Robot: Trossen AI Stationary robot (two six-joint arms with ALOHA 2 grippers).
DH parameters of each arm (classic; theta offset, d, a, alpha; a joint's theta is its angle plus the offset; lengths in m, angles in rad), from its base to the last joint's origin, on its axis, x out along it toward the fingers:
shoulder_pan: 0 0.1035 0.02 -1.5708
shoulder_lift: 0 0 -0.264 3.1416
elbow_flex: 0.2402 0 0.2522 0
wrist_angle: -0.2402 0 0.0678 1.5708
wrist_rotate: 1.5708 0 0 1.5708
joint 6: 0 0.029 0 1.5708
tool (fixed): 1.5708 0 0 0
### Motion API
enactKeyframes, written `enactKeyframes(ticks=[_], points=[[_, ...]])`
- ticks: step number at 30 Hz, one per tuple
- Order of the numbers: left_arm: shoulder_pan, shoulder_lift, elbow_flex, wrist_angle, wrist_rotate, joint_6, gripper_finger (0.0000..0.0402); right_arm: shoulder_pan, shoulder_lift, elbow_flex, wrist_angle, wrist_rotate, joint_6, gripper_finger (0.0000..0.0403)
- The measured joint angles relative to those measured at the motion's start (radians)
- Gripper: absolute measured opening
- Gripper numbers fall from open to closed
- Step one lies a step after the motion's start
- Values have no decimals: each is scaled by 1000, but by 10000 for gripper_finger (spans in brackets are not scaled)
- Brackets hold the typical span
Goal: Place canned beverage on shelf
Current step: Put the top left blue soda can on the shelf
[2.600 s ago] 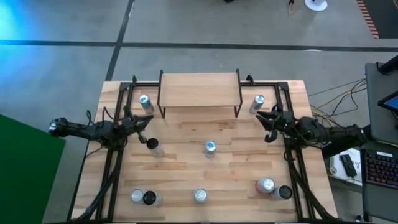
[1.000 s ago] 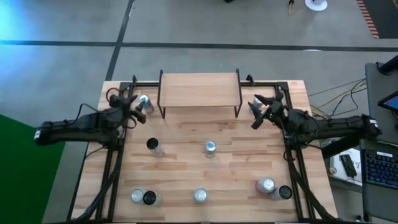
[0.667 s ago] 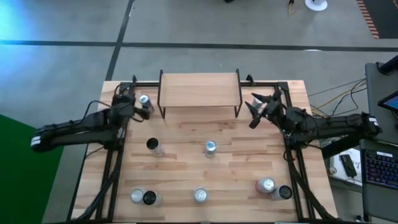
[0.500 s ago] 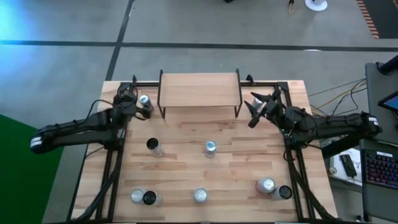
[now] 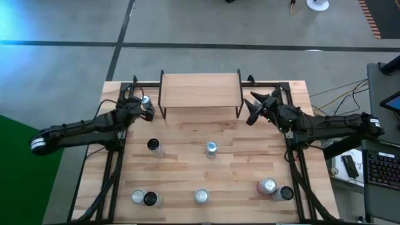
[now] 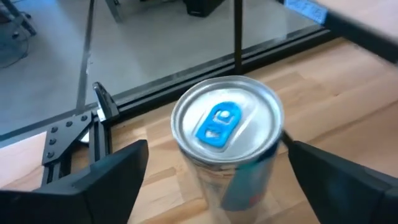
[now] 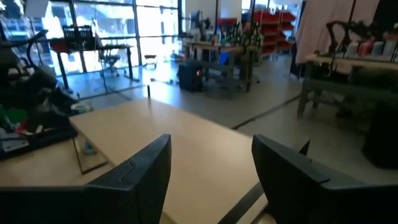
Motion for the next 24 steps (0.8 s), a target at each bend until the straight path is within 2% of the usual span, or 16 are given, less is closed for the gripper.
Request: enactKeyframes(ticks=[5, 9, 15, 19, 24], points=[[39, 11, -49, 100, 29, 26, 321, 0, 61, 0, 1, -7, 41, 215], [67, 33, -60, 157, 38, 104, 283, 0, 90, 0, 9, -6, 44, 215], [94, 70, -51, 217, 130, 133, 238, 0, 94, 8, 14, -53, 15, 215], [93, 75, -51, 228, 130, 113, 224, 0, 81, 10, 12, -86, -6, 215], [94, 53, -16, 173, 76, 103, 230, 0, 50, 10, -42, -87, -20, 215]])
